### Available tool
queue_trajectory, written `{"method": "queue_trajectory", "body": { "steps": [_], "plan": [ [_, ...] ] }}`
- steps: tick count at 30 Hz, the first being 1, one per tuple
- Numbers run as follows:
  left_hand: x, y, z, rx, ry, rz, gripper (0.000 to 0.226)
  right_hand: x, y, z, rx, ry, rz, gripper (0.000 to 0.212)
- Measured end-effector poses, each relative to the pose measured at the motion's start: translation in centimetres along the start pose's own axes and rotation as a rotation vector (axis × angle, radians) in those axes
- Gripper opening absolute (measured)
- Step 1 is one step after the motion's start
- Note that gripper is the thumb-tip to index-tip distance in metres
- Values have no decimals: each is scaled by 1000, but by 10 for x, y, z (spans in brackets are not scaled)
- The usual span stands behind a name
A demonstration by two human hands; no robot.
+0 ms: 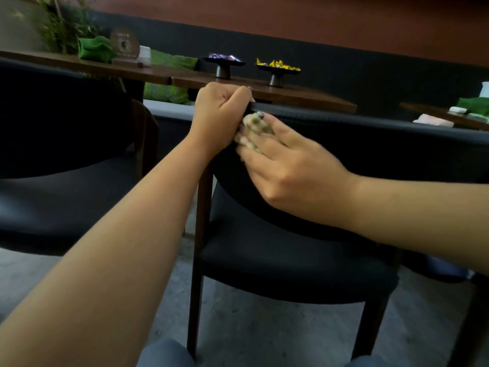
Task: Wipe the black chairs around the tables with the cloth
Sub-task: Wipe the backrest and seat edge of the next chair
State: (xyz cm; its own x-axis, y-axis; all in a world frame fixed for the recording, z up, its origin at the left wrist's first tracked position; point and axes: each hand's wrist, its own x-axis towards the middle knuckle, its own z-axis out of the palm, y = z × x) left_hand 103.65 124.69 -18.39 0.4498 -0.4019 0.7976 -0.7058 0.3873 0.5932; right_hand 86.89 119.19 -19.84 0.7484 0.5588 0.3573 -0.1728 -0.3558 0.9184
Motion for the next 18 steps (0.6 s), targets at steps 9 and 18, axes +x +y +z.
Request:
{"method": "queue_trajectory", "body": {
  "steps": [9, 18],
  "plan": [
    [4, 1, -7, -15, -130, -82, 37, -45, -60, 27, 8, -199, -348, 35],
    [2, 2, -2, -10, -60, -70, 44, -65, -45, -15, 368, -84, -142, 27]
  ]
}}
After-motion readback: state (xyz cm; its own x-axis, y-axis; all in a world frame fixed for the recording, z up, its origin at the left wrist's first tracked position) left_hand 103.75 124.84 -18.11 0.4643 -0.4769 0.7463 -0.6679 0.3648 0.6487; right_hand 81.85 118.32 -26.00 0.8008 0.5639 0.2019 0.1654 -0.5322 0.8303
